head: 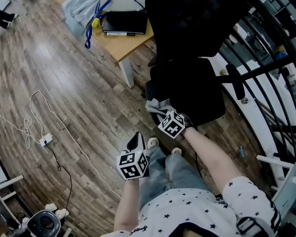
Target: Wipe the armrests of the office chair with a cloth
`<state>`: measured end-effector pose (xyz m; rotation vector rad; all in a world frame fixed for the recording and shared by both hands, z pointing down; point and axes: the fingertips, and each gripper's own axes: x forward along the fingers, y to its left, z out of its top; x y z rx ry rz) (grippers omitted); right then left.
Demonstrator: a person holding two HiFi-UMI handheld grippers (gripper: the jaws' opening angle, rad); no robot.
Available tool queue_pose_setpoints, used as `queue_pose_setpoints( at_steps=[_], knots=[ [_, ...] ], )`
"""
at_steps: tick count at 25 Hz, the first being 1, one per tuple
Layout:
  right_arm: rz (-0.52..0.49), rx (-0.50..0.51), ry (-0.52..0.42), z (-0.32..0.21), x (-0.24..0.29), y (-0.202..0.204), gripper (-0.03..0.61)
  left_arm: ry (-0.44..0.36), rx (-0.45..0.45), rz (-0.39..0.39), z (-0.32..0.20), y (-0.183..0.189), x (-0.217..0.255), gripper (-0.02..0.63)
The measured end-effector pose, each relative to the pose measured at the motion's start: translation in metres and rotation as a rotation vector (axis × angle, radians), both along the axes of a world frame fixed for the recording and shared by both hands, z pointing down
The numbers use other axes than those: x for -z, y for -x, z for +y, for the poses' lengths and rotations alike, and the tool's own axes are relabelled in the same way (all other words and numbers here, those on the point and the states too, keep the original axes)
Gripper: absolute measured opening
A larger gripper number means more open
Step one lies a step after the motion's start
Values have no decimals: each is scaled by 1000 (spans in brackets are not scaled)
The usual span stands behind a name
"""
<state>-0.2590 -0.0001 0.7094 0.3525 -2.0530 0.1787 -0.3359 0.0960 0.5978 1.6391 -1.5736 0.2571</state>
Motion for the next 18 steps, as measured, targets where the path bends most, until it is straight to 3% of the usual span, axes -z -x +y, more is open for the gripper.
queue_pose_setpoints(
  at_steps=[18],
  knots=[
    [-40, 24, -16, 40, 3, -16, 25, 11, 26, -7, 43, -35, -2, 8]
  ],
)
